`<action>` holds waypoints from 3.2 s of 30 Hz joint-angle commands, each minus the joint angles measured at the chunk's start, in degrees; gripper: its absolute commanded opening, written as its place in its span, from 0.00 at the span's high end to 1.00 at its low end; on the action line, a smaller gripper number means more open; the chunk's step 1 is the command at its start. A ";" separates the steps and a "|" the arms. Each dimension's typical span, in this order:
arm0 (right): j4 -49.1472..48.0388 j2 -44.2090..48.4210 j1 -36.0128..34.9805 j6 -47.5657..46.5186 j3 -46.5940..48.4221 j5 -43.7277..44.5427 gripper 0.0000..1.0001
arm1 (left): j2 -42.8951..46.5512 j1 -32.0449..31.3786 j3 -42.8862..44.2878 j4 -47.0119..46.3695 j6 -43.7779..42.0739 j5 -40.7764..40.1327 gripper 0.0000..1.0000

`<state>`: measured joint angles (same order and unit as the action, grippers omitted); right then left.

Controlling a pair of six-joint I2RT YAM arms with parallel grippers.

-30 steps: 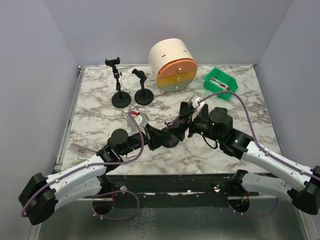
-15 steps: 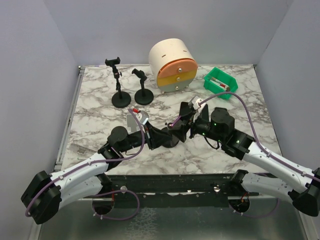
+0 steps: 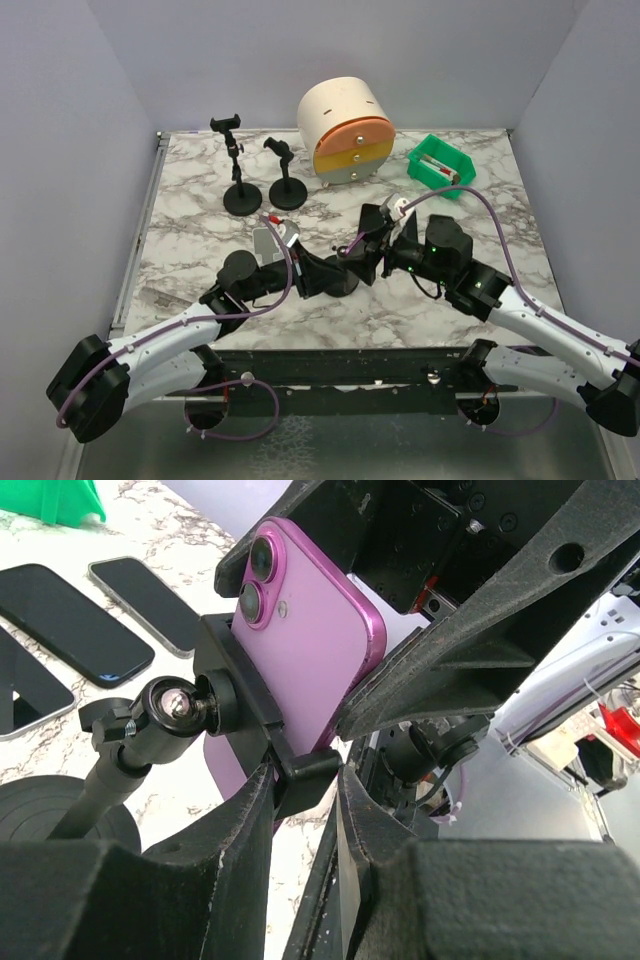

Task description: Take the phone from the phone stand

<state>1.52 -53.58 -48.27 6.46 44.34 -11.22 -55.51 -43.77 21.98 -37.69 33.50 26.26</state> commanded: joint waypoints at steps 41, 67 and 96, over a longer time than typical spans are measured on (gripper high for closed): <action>14.45 -12.78 -1.65 15.16 18.40 22.58 1.00 | -2.81 -4.48 15.29 24.85 -15.17 -20.59 0.80; 16.00 -14.09 -1.65 15.82 17.90 22.96 1.00 | 1.61 -4.48 8.51 17.76 -10.79 -16.65 0.61; 12.22 -9.79 -1.62 20.60 10.04 17.00 0.00 | 5.34 -4.49 5.03 15.28 -10.21 -17.03 1.00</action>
<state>14.33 -64.42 -50.24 26.46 55.88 6.79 -51.81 -48.14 27.99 -20.53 22.85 8.67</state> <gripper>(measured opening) 0.990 0.208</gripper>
